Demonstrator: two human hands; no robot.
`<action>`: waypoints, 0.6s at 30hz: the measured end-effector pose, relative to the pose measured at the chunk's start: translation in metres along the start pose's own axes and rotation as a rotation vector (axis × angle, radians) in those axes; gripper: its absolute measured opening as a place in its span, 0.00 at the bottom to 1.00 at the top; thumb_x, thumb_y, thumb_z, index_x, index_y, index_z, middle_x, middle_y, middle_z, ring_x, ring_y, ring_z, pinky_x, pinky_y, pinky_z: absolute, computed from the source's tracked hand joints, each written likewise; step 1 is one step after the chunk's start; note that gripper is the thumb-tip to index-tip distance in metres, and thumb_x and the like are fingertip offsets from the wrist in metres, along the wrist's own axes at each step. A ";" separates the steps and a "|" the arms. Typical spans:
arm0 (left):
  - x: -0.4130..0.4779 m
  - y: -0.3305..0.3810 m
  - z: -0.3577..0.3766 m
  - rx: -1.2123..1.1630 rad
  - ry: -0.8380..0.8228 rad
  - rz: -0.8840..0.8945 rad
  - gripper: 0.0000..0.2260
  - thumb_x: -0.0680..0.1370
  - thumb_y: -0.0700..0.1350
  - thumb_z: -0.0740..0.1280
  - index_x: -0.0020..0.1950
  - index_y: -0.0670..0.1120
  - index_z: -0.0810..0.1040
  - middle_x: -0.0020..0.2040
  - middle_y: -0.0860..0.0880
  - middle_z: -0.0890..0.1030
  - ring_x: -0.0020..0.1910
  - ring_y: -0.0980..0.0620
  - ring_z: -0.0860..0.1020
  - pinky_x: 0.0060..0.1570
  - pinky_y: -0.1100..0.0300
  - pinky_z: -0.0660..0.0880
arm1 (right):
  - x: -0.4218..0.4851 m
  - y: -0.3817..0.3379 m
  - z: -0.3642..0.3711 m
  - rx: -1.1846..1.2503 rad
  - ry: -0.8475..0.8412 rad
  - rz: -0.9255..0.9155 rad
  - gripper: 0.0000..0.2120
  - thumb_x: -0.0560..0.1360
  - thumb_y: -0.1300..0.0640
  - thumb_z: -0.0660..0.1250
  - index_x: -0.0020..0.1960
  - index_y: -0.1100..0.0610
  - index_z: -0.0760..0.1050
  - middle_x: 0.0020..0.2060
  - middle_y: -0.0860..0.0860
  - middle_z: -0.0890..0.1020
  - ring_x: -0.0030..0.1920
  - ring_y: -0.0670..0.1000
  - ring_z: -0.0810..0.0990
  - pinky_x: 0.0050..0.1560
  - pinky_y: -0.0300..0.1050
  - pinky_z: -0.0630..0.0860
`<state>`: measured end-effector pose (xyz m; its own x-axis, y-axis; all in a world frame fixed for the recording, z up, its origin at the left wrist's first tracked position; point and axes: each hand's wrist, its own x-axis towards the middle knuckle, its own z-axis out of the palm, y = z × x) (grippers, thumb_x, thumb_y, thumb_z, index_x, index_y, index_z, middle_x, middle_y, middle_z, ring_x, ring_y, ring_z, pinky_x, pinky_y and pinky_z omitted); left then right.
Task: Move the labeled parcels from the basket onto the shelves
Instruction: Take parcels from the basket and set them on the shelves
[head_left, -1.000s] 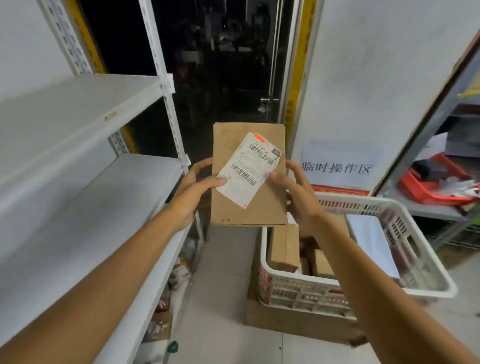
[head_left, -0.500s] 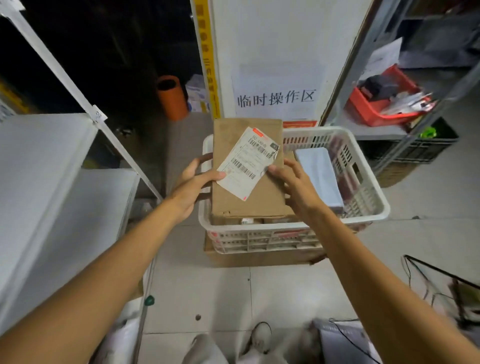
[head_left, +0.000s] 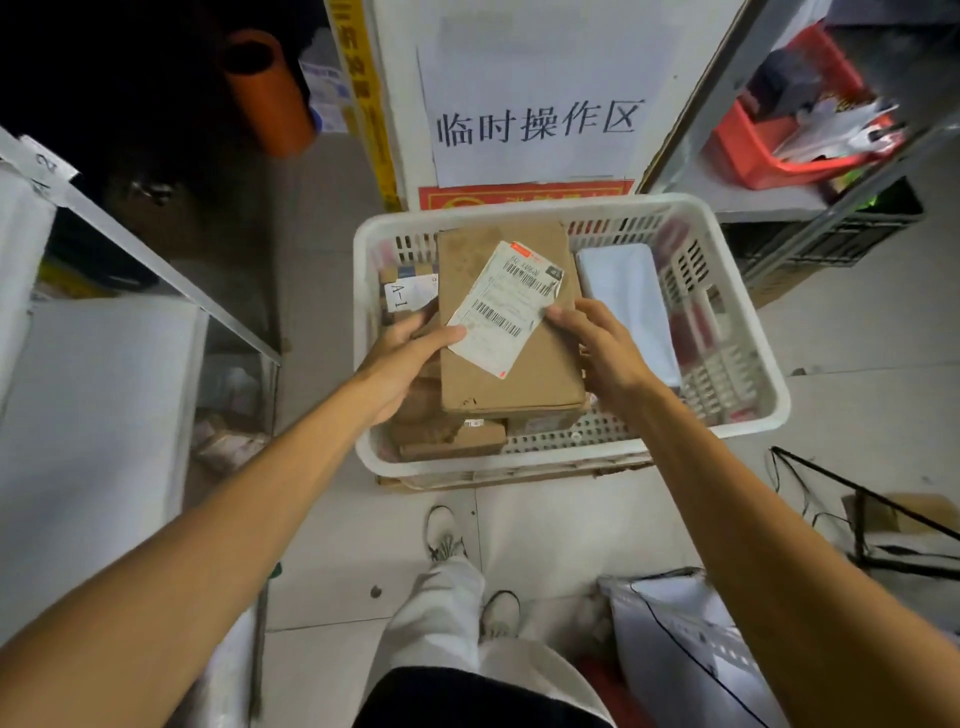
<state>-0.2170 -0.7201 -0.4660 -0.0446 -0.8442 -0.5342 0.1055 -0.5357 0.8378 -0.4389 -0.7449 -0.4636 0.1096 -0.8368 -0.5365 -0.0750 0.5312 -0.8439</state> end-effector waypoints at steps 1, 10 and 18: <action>0.011 -0.001 -0.001 0.002 -0.003 -0.001 0.17 0.76 0.42 0.69 0.64 0.51 0.75 0.57 0.52 0.82 0.58 0.51 0.79 0.53 0.55 0.77 | 0.008 -0.001 0.000 -0.002 0.010 0.010 0.15 0.74 0.45 0.69 0.58 0.46 0.73 0.56 0.50 0.80 0.55 0.53 0.81 0.50 0.53 0.80; 0.071 -0.016 0.005 0.017 -0.047 -0.100 0.26 0.73 0.41 0.72 0.70 0.50 0.70 0.57 0.55 0.81 0.61 0.53 0.77 0.66 0.53 0.69 | 0.062 0.012 -0.011 0.044 0.057 0.106 0.13 0.75 0.47 0.68 0.57 0.48 0.73 0.54 0.50 0.80 0.52 0.54 0.80 0.40 0.47 0.77; 0.111 -0.023 0.034 0.058 0.021 -0.154 0.34 0.64 0.50 0.79 0.67 0.55 0.70 0.60 0.53 0.80 0.61 0.50 0.77 0.63 0.45 0.73 | 0.122 0.014 -0.037 0.036 0.000 0.140 0.16 0.74 0.49 0.70 0.60 0.51 0.74 0.54 0.50 0.82 0.55 0.52 0.81 0.53 0.52 0.80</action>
<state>-0.2587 -0.8025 -0.5407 -0.0350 -0.7519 -0.6584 0.0410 -0.6593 0.7507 -0.4631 -0.8443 -0.5405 0.1009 -0.7540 -0.6490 -0.0542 0.6472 -0.7604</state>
